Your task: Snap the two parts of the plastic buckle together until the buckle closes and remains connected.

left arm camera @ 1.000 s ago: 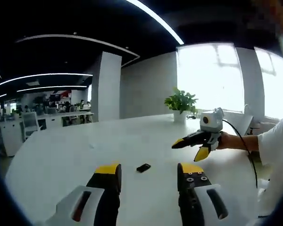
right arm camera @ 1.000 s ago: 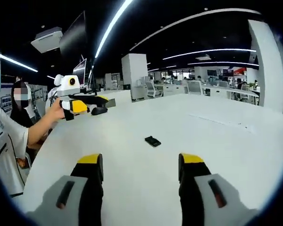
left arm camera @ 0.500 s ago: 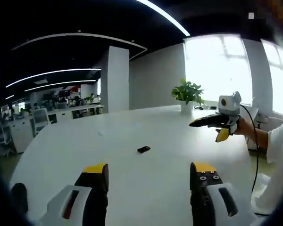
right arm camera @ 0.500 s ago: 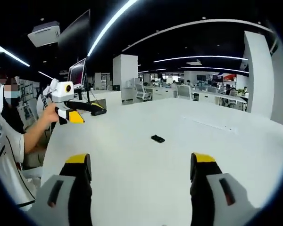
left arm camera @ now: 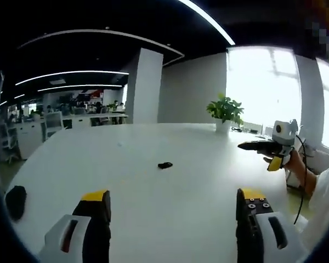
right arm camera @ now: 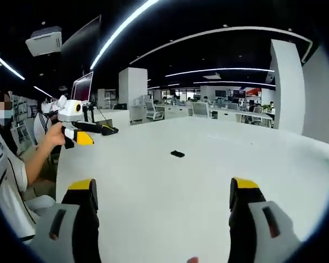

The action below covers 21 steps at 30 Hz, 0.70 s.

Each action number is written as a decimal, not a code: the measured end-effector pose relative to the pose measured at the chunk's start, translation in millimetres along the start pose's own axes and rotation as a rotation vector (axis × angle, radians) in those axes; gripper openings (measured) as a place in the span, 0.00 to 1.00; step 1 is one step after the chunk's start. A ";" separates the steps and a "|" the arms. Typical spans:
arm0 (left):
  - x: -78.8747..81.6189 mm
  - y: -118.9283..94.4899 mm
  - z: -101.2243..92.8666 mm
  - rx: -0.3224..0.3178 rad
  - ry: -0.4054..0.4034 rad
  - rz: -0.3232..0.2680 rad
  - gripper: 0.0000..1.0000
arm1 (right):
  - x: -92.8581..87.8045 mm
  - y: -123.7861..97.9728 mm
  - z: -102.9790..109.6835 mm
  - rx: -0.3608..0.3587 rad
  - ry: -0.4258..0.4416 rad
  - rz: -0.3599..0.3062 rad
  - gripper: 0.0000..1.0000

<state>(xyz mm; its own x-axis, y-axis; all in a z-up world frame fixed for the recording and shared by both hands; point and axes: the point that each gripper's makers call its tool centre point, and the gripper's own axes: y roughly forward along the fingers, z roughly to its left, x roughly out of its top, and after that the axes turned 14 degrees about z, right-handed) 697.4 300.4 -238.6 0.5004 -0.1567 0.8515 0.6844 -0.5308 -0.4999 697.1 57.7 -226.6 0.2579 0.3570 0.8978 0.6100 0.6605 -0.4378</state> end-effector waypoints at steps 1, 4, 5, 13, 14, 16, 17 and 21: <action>-1.2 -1.2 -0.9 -0.003 -0.010 -0.007 0.98 | -0.6 -2.1 1.9 -0.007 0.006 -0.009 1.00; -2.9 -6.5 -2.8 -0.006 -0.044 -0.032 0.99 | -3.1 -6.6 7.9 -0.010 0.015 -0.017 1.00; -2.9 -8.3 -2.9 -0.004 -0.046 -0.040 0.99 | -3.8 -8.3 10.2 -0.012 0.011 -0.017 1.00; -13.1 -27.6 -7.3 0.033 -0.089 -0.115 0.99 | -6.3 -27.9 14.2 -0.075 0.020 -0.051 1.00; -15.4 -29.4 -7.3 0.043 -0.092 -0.116 0.99 | -6.0 -30.4 14.0 -0.081 0.028 -0.060 1.00; -20.3 -33.5 -6.4 0.072 -0.097 -0.116 0.99 | -7.1 -34.3 11.8 -0.107 0.054 -0.071 1.00; -23.3 -36.7 -5.9 0.089 -0.101 -0.116 0.99 | -8.8 -35.3 11.8 -0.113 0.059 -0.068 1.00; -29.9 -45.0 -6.5 0.124 -0.105 -0.125 0.98 | -11.3 -43.4 10.5 -0.137 0.092 -0.096 1.00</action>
<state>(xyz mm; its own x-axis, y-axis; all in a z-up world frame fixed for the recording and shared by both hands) 648.2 323.6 -240.5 0.4557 -0.0047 0.8901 0.8013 -0.4332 -0.4125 659.8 31.9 -218.3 0.2568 0.2304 0.9386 0.7300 0.5902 -0.3446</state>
